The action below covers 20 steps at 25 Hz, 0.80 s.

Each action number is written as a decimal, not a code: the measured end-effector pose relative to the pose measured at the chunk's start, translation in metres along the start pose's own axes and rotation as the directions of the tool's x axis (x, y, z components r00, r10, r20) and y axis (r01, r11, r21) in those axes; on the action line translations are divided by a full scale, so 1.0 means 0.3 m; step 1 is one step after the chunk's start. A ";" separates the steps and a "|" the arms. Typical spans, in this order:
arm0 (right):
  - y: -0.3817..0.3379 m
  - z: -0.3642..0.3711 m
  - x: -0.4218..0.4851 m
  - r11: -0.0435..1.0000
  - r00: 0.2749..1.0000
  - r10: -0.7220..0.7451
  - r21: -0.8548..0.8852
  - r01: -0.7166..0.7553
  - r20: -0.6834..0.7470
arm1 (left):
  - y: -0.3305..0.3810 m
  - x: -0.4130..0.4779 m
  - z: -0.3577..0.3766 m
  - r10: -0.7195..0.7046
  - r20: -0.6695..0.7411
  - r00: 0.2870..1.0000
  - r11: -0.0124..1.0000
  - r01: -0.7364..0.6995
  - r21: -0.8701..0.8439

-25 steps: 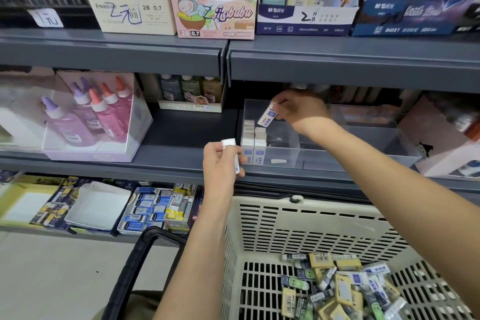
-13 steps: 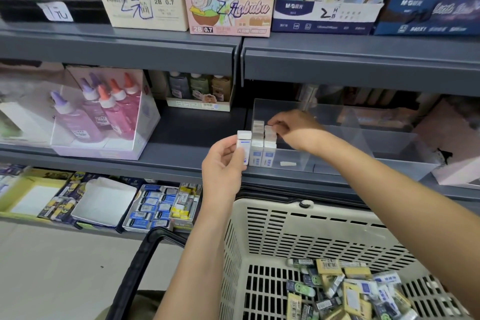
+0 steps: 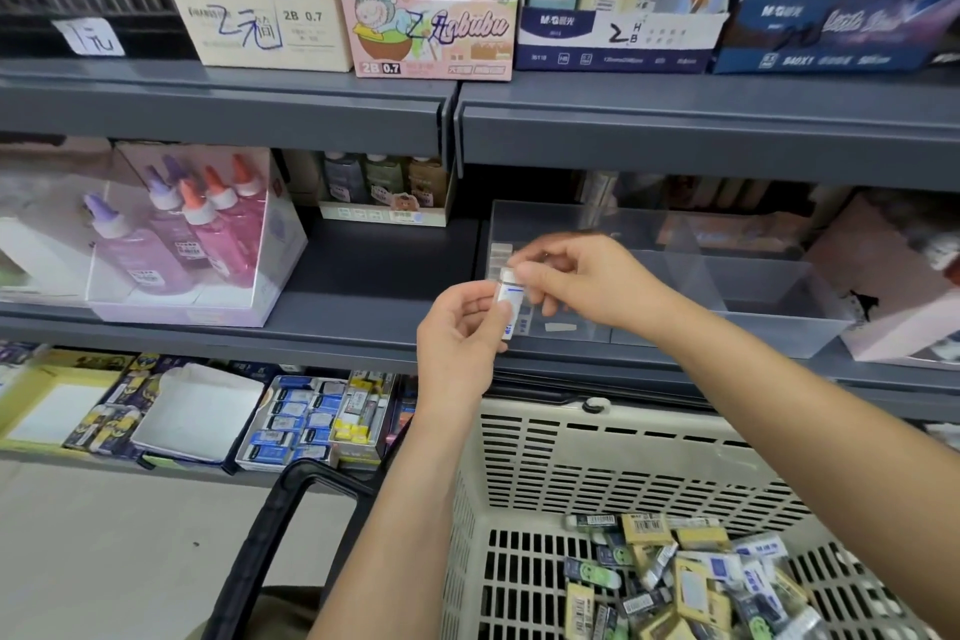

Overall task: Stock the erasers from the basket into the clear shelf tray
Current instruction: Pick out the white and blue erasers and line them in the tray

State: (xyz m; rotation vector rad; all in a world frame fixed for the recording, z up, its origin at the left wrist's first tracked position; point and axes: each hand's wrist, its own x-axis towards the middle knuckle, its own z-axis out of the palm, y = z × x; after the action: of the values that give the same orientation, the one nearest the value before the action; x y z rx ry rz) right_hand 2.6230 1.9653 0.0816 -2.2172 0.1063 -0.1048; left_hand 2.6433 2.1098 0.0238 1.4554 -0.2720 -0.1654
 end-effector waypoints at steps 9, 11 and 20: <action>0.034 -0.034 -0.005 0.972 0.994 0.105 0.208 -0.108 0.027 | -0.010 -0.003 0.013 0.045 0.000 0.999 0.994 -0.045 0.099; 0.038 -0.032 -0.014 0.954 0.989 0.137 0.262 -0.145 0.051 | -0.009 -0.004 0.014 0.038 -0.011 0.999 0.994 -0.037 0.103; 0.099 -0.097 0.114 0.980 0.903 0.184 0.147 -0.136 -0.388 | 0.026 0.110 0.058 0.056 0.135 0.989 0.627 -0.140 0.766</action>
State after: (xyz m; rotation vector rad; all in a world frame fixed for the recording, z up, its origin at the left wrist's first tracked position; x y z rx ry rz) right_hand 2.6526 1.9205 0.0769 -2.0324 0.4959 -0.4628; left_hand 2.6695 2.0848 0.0358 2.3046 -0.5519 -0.0188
